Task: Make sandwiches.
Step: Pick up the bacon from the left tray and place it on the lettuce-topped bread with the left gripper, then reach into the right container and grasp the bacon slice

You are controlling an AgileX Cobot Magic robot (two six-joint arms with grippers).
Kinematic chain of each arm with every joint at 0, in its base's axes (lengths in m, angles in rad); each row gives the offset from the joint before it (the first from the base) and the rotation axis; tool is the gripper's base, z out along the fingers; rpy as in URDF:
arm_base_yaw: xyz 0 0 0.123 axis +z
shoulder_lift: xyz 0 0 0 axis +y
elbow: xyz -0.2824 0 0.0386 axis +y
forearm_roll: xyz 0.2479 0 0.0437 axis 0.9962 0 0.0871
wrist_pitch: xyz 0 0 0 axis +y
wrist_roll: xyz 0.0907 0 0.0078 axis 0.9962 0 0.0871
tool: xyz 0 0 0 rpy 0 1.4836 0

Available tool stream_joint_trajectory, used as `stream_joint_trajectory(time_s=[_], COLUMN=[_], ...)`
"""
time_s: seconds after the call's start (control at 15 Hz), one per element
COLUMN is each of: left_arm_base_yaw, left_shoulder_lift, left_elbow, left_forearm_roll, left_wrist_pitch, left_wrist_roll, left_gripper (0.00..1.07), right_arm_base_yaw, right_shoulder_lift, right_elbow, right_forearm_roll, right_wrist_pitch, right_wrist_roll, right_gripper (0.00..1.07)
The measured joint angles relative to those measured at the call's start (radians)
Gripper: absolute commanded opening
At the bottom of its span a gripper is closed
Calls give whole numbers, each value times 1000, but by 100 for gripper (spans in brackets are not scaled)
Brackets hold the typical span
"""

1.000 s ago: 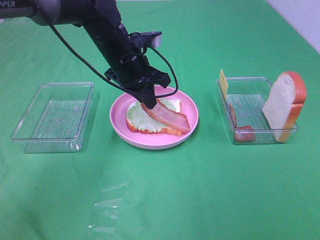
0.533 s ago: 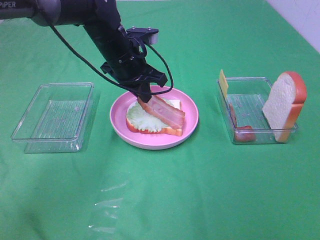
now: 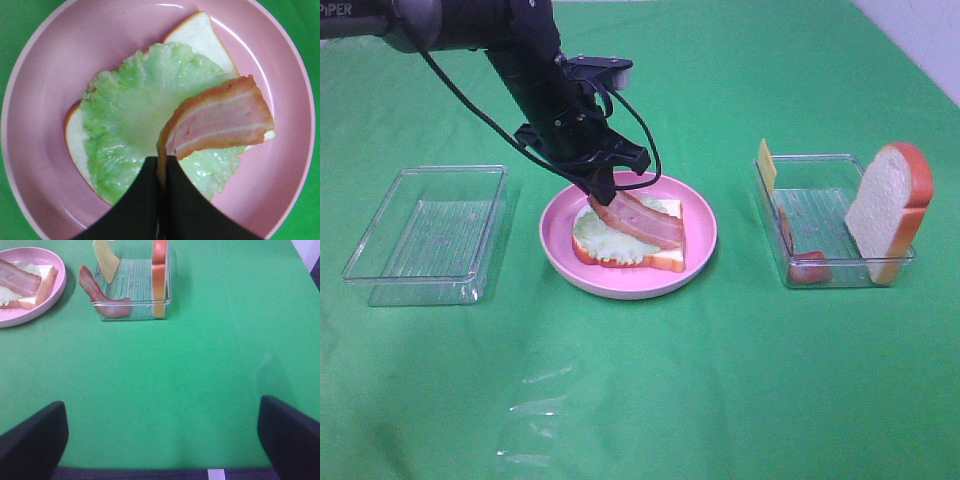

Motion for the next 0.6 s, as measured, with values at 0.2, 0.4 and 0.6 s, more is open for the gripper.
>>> stream_joint_trajectory(time_s=[0.2,0.4,0.6], left_arm_base_yaw=[0,0,0], left_shoulder_lift=[0,1,1], left_elbow=[0,-58,-180], left_forearm_roll=[4,114,168], left_wrist_pitch=[0,18,137], left_wrist_roll=[0,-74,-88], left_gripper=[39,101,101], right_arm_base_yaw=[0,0,0], right_shoulder_lift=[0,0,0], right_elbow=[0,0,0], right_forearm_roll=[0,0,0], right_wrist_pitch=[0,0,0], right_wrist_roll=[0,0,0], right_gripper=[99,99,99])
